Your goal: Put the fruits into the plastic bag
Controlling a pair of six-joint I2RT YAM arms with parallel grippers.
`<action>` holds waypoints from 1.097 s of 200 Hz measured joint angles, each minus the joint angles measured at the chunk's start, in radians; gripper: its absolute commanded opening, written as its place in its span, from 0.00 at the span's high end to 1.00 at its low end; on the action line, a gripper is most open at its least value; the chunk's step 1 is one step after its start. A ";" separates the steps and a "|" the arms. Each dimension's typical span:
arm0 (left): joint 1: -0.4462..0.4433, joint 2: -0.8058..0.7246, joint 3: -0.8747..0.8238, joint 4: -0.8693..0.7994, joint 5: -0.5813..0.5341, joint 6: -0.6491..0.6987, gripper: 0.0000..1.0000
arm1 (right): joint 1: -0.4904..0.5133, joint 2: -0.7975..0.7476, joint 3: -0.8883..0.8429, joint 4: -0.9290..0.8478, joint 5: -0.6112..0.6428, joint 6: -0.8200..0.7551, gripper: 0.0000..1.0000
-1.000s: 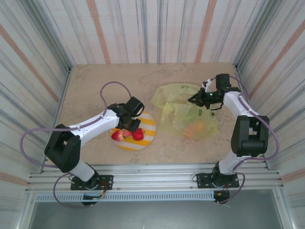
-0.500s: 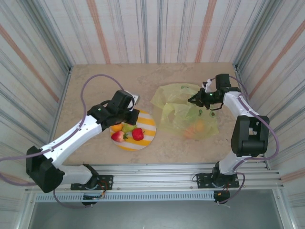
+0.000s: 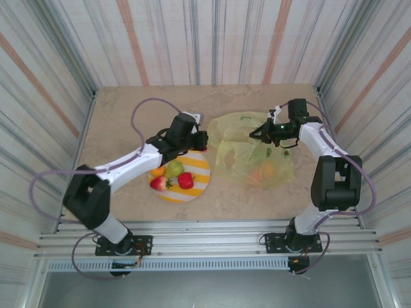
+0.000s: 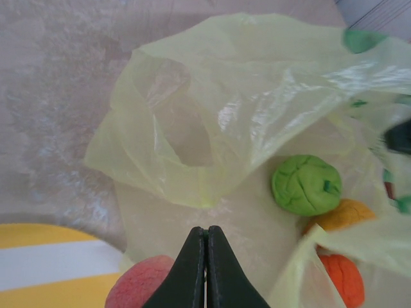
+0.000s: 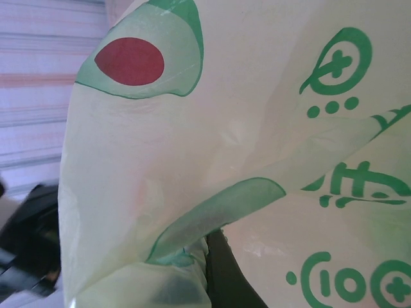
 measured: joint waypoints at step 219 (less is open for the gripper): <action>-0.134 0.466 0.230 0.388 0.231 -0.285 0.93 | 0.037 0.000 0.000 0.068 -0.052 0.040 1.00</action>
